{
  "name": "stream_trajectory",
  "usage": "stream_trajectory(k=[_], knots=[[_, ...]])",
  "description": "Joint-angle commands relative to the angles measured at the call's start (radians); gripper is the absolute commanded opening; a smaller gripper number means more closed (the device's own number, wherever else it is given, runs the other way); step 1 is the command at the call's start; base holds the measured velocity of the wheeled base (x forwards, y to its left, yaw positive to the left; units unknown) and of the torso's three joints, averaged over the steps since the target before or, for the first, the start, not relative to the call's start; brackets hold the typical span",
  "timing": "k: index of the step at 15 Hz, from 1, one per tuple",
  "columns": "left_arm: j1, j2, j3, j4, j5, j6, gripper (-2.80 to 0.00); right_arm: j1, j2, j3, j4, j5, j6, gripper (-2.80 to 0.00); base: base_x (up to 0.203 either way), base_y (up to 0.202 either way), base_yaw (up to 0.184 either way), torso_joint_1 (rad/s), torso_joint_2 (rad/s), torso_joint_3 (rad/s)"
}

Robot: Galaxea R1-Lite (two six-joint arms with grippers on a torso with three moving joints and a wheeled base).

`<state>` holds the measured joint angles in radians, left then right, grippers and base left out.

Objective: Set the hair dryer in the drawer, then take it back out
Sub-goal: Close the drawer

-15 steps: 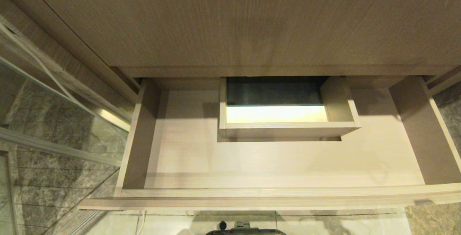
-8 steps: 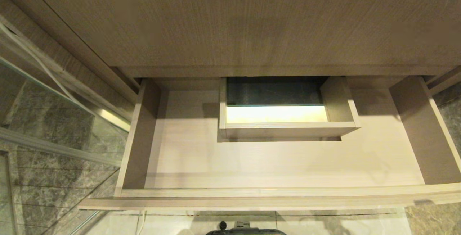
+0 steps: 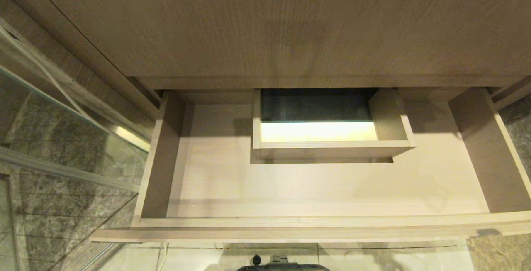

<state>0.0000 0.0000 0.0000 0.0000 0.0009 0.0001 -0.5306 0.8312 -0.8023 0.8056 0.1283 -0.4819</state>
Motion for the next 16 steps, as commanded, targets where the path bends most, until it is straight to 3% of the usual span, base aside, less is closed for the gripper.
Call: stream_trajectory(k=[1,8,16], knots=[[0.000,0.000,0.000,0.000,0.001,0.000,-2.80,0.001,0.014,-0.001,-0.002,0.002,-0.003,-2.80,0.000,0.000,0.000,0.000,0.00,0.000],[0.000,0.000,0.000,0.000,0.001,0.000,-2.80,0.008,0.016,0.020,-0.097,0.001,-0.015,-2.80,0.000,0.000,0.000,0.000,0.00,0.000],[0.000,0.000,0.000,0.000,0.001,0.000,-2.80,0.008,0.024,0.033,-0.099,0.001,-0.014,-2.80,0.000,0.000,0.000,0.000,0.00,0.000]])
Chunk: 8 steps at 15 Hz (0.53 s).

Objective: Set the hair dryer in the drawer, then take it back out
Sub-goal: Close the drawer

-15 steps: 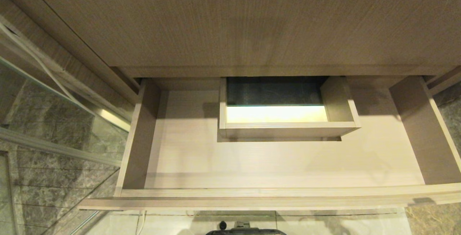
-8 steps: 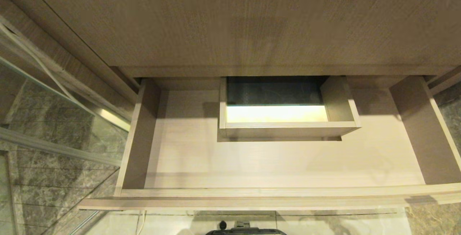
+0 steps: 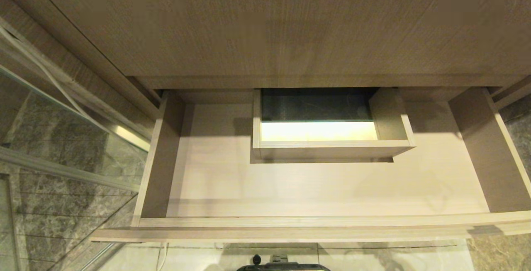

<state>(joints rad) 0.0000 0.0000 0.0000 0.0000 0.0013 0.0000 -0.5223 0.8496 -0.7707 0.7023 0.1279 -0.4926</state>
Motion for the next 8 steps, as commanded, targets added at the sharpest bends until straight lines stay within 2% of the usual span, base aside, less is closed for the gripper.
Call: stream_trajectory(k=[1,8], knots=[[0.000,0.000,0.000,0.000,0.000,0.000,-2.80,0.001,0.009,0.003,-0.001,0.001,-0.003,-2.80,0.000,0.000,0.000,0.000,0.00,0.000],[0.000,0.000,0.000,0.000,0.000,0.000,-2.80,0.001,0.010,0.001,-0.020,0.001,-0.003,-2.80,0.000,0.000,0.000,0.000,0.00,0.000]])
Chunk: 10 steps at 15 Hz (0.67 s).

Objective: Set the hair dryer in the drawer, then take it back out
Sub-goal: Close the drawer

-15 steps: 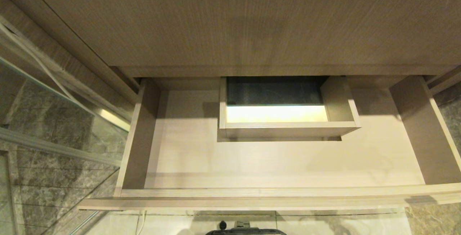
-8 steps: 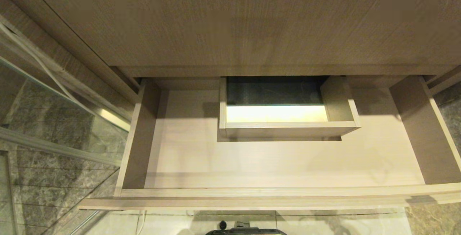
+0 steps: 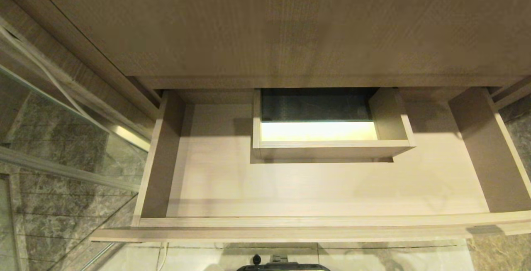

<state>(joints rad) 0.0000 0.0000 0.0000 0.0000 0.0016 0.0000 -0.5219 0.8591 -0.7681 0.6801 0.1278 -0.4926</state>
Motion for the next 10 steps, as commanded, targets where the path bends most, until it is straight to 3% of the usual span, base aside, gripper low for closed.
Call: stream_trajectory(k=[1,6,10], knots=[[0.000,0.000,0.000,0.000,0.000,0.000,-2.80,0.000,0.000,0.003,0.004,0.001,-0.003,-2.80,0.000,0.000,0.000,0.000,0.00,0.000],[0.000,0.000,0.000,0.000,0.000,0.000,-2.80,-0.002,0.064,0.057,0.009,-0.003,0.001,-2.80,0.000,0.000,0.000,0.000,0.00,0.000],[0.000,0.000,0.000,0.000,0.000,0.000,-2.80,-0.004,0.225,0.071,-0.036,-0.072,0.001,-2.80,0.000,0.000,0.000,0.000,0.00,0.000]])
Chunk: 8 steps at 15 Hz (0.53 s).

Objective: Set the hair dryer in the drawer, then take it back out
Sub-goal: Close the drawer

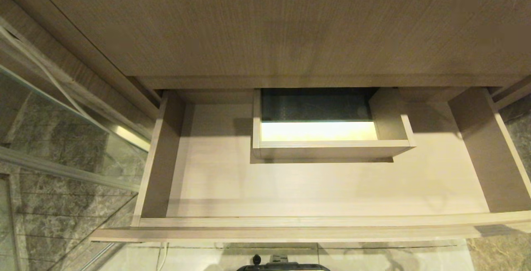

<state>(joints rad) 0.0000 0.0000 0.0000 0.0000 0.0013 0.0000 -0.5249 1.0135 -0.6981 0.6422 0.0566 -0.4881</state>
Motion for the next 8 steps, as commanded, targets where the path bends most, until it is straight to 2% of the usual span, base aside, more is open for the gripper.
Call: stream_trajectory(k=[1,4,8], knots=[[0.000,0.000,0.000,0.000,0.000,0.000,-2.80,-0.002,0.109,0.000,-0.017,-0.017,-0.003,-2.80,0.000,0.000,0.000,0.000,0.00,0.000],[0.000,0.000,0.000,0.000,0.000,0.000,-2.80,-0.002,0.229,0.010,-0.075,-0.126,-0.003,-2.80,0.000,0.000,0.000,0.000,0.00,0.000],[0.000,0.000,0.000,0.000,0.000,0.000,-2.80,-0.001,0.389,0.012,-0.086,-0.170,-0.004,-2.80,0.000,0.000,0.000,0.000,0.00,0.000]])
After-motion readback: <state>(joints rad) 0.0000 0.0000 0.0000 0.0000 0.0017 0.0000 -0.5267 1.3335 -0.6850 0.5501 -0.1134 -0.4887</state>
